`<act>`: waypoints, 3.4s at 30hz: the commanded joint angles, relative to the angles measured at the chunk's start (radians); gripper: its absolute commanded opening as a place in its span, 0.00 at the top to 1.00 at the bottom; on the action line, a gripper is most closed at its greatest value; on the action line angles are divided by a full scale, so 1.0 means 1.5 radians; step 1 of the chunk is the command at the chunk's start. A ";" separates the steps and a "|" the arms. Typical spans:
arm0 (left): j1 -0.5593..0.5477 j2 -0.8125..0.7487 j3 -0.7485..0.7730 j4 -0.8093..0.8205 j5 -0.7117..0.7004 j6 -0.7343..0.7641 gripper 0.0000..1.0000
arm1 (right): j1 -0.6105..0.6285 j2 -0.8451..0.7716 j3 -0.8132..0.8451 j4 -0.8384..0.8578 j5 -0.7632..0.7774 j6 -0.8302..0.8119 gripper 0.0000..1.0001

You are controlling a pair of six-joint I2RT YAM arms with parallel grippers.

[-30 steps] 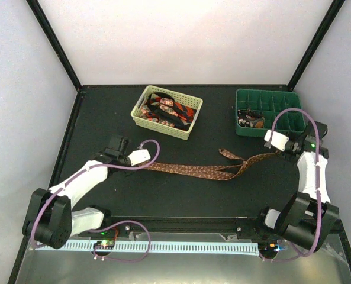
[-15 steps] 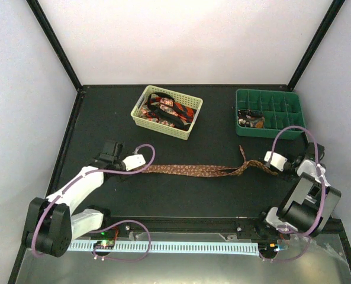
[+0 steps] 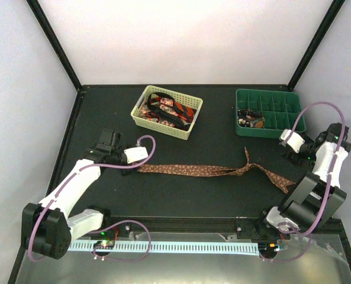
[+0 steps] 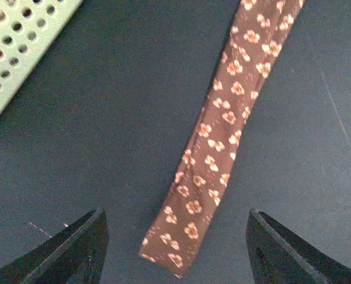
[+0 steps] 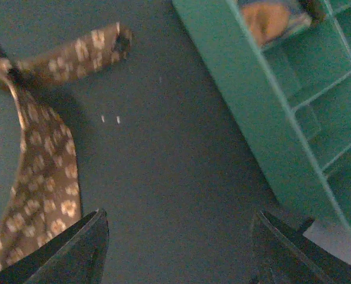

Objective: Roll the ties
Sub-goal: Flatten out the tie at the center of the board.

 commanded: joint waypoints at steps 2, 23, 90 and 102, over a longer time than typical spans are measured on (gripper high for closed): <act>-0.008 0.044 0.051 -0.016 0.075 -0.003 0.34 | 0.076 0.004 0.023 -0.097 -0.119 0.194 0.38; -0.027 0.108 0.033 0.034 0.035 -0.038 0.33 | 0.322 -0.040 -0.286 0.096 0.163 0.211 0.71; -0.026 0.308 0.105 0.017 0.044 0.115 0.16 | -0.021 0.038 -0.126 0.047 0.105 0.405 0.70; -0.026 0.308 0.086 0.040 0.033 0.089 0.23 | -0.104 0.017 -0.138 0.048 0.226 0.263 0.49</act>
